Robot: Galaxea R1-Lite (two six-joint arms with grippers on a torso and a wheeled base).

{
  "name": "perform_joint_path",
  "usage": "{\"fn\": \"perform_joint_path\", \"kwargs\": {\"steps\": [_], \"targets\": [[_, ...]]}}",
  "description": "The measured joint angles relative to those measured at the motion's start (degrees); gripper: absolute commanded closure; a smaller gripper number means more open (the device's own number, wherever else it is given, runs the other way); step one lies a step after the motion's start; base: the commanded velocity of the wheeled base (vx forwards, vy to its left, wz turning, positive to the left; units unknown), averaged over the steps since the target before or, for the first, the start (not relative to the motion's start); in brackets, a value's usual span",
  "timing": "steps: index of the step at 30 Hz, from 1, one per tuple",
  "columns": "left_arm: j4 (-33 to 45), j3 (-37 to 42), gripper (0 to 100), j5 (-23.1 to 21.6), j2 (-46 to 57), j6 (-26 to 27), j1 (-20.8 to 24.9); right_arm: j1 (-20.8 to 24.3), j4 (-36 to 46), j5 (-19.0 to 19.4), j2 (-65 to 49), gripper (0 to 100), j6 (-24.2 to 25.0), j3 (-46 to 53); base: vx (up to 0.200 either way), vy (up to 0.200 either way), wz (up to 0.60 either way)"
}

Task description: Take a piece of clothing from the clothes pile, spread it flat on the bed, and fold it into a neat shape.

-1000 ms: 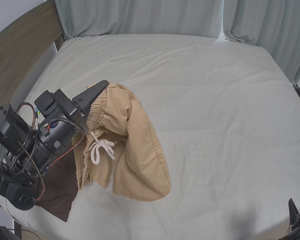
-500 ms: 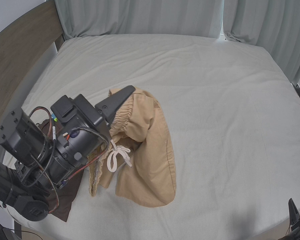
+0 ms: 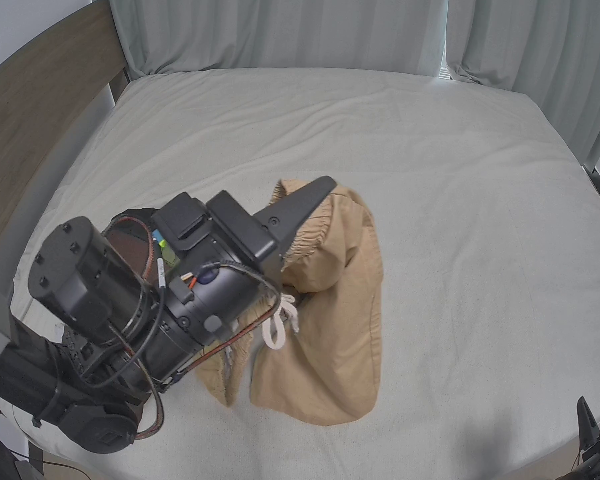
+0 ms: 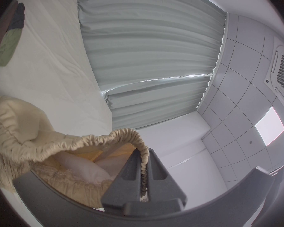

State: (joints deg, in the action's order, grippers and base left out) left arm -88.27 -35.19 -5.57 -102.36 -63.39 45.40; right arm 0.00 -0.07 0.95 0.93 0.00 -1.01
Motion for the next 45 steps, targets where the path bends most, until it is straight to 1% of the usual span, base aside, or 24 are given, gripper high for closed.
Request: {"fn": "perform_joint_path", "kwargs": {"steps": [4,9,17,27,38,45], "targets": [[0.0,-2.6,100,0.8,-1.8,0.1,2.1,0.0,0.0,0.0,0.0,0,0.0,0.0,0.0,0.0,0.0],[0.0,-8.2,100,1.2,-5.7,0.2,4.4,0.0,0.0,0.0,0.0,0,0.0,0.0,0.0,0.0,0.0],[1.0,-15.0,100,1.2,-11.1,0.2,8.6,0.0,0.0,0.0,0.0,0,-0.1,0.0,0.0,0.0,0.0],[1.8,-23.9,100,0.8,-15.9,0.0,11.5,0.0,0.0,0.0,0.0,0,-0.1,0.0,0.0,0.0,0.0],[3.0,-29.1,100,-0.5,-15.8,-0.9,14.9,0.0,0.0,0.0,0.0,0,-0.2,0.0,0.0,0.0,0.0],[8.5,-35.5,100,-0.1,-12.2,-5.2,16.6,0.0,0.1,0.0,0.0,0,-0.2,0.0,0.0,0.0,0.0]]}}
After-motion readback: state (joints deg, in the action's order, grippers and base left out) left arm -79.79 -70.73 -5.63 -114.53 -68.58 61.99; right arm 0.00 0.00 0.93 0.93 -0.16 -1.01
